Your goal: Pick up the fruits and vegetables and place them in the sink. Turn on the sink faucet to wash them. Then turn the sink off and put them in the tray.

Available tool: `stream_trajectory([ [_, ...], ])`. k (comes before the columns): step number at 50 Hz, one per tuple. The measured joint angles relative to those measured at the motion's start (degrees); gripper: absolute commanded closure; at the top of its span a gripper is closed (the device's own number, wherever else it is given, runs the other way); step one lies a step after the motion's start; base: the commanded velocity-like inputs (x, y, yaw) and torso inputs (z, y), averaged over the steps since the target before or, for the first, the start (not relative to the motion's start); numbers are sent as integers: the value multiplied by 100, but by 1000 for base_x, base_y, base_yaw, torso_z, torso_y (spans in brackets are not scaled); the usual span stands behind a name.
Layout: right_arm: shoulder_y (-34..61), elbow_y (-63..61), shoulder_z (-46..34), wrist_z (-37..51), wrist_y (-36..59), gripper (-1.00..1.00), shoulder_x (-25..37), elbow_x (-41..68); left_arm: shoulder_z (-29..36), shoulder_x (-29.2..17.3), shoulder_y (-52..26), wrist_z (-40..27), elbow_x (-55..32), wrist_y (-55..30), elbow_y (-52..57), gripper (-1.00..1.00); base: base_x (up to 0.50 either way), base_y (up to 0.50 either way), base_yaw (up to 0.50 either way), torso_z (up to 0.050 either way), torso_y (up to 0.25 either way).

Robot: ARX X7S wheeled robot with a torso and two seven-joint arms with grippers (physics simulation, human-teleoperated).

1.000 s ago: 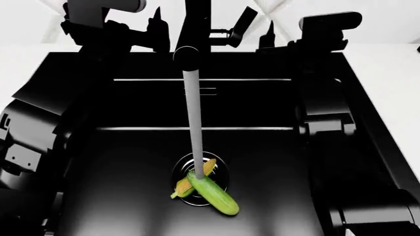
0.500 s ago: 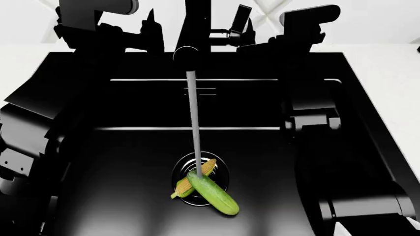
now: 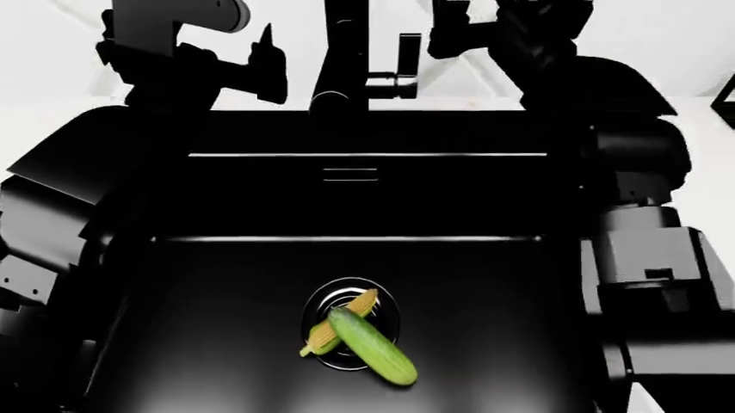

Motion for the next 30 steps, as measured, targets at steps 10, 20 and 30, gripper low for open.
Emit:
stream_trajectory([
  [10, 829, -2687, -822, 1253, 4262, -100, 1259, 1703, 501, -438, -603, 577, 200, -579, -108, -100, 0, 0, 0, -16, 200],
  [20, 1925, -3628, -2735, 3960, 6066, -100, 2585, 6481, 1314, -1385, -986, 1567, -150, -2105, 929, -100, 0, 0, 0, 0, 0],
  [30, 1932, -4153, -3790, 3812, 6582, -100, 3065, 8091, 1882, -1958, -819, 2339, -916, -3296, 2033, -100, 0, 0, 0, 0, 0],
])
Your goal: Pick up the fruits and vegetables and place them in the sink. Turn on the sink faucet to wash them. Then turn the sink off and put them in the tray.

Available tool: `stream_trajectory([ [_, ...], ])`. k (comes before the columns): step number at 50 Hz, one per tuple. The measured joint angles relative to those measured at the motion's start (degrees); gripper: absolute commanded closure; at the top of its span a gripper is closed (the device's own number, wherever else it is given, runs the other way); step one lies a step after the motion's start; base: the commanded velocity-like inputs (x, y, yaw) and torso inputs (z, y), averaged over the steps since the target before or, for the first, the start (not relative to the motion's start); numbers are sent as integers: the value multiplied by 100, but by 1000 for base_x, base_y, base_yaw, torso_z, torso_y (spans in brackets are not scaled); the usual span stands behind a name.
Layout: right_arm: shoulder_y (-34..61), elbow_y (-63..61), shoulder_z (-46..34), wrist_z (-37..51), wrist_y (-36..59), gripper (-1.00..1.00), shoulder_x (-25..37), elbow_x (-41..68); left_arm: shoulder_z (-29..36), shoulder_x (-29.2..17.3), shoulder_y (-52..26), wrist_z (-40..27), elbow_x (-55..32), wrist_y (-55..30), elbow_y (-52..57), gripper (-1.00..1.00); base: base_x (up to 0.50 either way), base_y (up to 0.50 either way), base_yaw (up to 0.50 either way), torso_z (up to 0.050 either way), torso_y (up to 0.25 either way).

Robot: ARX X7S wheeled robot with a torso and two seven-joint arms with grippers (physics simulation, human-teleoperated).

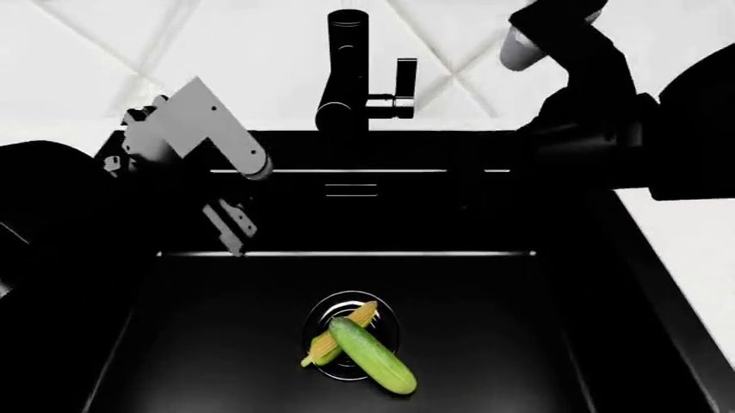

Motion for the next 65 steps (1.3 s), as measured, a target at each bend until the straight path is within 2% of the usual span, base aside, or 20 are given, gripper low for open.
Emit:
stream_trajectory([
  [9, -1064, -372, -467, -1322, -578, -100, 72, -771, 394, 21, 592, 189, -264, -269, 75, -100, 0, 0, 0, 0, 0],
  [23, -2148, -352, -989, -2763, -1608, -100, -134, -2061, 756, 370, 999, 283, -55, 39, -653, -100, 0, 0, 0, 0, 0],
  [45, -2707, -21, -1815, -3908, -2576, -100, -493, -3611, 467, 741, 1203, -213, 45, 247, -1223, -100, 0, 0, 0, 0, 0],
  [65, -2978, 1108, -2353, -4681, -3489, -100, -1149, -4633, 146, 858, 1412, -557, -174, 180, -1156, -100, 0, 0, 0, 0, 0],
])
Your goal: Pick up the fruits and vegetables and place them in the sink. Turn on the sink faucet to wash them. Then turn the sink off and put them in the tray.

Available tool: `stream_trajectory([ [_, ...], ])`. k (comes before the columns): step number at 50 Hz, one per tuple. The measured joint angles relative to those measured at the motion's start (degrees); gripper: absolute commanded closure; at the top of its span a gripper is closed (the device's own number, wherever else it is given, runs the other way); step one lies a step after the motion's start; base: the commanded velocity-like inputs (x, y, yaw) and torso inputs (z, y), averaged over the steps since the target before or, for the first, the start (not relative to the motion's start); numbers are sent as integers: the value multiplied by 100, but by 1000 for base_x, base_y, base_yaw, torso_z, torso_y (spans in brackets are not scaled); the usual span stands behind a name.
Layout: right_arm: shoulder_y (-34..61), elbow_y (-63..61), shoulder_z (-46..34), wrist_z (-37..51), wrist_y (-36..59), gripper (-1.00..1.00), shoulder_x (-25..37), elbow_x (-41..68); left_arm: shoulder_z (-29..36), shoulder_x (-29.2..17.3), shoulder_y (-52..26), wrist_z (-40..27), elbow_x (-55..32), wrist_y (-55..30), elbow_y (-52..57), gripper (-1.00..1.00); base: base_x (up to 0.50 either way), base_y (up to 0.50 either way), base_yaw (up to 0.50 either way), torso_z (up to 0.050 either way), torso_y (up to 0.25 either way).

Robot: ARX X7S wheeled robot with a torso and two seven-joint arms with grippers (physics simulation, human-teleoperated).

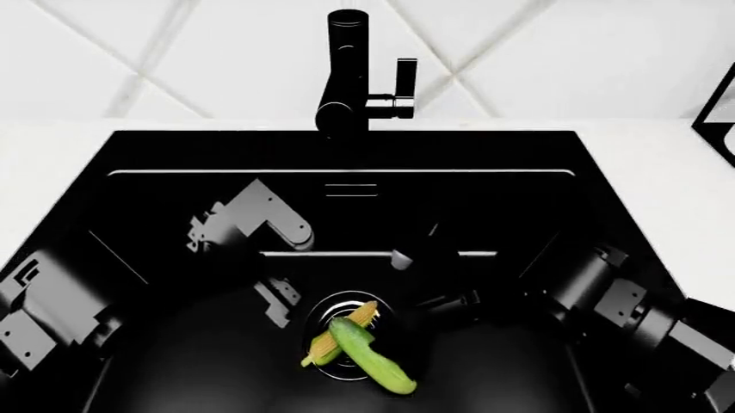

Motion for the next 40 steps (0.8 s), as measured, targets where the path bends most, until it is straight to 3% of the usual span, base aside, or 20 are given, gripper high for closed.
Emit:
stream_trajectory([
  [31, -251, 750, -358, -507, -557, -100, -713, -485, -300, -31, 190, -165, -123, 284, 119, -100, 0, 0, 0, 0, 0],
  [40, -438, 724, -313, -396, -550, -100, -733, -390, -299, -91, 223, -117, -109, 429, 244, -100, 0, 0, 0, 0, -194],
])
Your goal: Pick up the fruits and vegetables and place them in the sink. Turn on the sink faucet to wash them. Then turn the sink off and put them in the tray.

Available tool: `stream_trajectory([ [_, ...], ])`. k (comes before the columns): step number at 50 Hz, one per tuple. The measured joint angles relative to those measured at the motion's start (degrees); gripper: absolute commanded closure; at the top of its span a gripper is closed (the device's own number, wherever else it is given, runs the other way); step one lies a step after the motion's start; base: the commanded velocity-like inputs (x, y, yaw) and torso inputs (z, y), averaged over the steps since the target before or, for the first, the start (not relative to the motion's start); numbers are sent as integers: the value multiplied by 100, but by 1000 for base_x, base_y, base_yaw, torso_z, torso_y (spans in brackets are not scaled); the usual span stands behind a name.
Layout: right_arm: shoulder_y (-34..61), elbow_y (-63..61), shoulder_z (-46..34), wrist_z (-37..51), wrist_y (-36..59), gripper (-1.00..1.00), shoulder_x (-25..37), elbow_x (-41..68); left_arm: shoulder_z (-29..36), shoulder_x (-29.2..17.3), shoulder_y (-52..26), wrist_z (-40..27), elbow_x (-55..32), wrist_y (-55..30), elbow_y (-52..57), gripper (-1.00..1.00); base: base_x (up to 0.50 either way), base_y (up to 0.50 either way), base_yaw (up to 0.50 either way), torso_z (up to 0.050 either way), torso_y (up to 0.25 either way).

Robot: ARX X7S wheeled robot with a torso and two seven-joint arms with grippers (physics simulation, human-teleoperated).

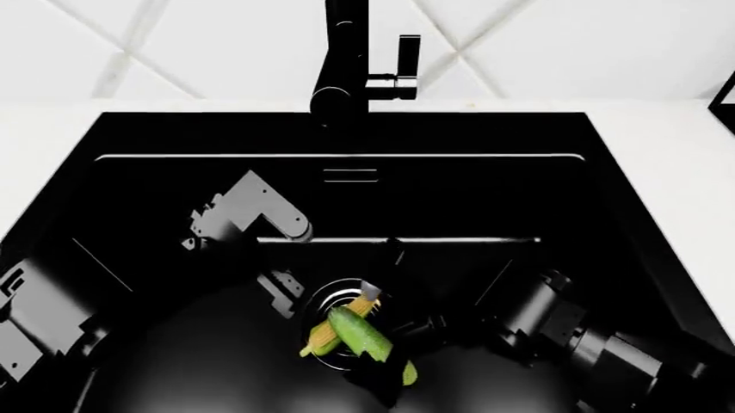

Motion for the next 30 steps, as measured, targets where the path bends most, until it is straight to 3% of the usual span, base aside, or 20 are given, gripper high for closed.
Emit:
stream_trajectory([
  [3, -74, -31, 22, 51, 16, -100, 6, 51, -25, -6, 0, -15, -25, 1, 39, -100, 0, 0, 0, 0, 0],
  [4, -99, -45, 29, 69, 22, 100, 10, 68, -34, -7, -1, -23, -32, -2, 49, -100, 0, 0, 0, 0, 0],
  [11, -214, -298, 143, 327, 83, 100, 121, 214, -90, -18, -1, -101, -70, -29, 122, -100, 0, 0, 0, 0, 0],
  [16, -149, -984, 394, 788, 321, 100, 431, 562, -95, -30, 2, -133, -66, -28, 149, -100, 0, 0, 0, -11, 190],
  [30, 529, -3315, 1454, 2990, 1481, 100, 1765, 2648, -100, -78, -121, -66, -191, -237, 126, -100, 0, 0, 0, 0, 0],
])
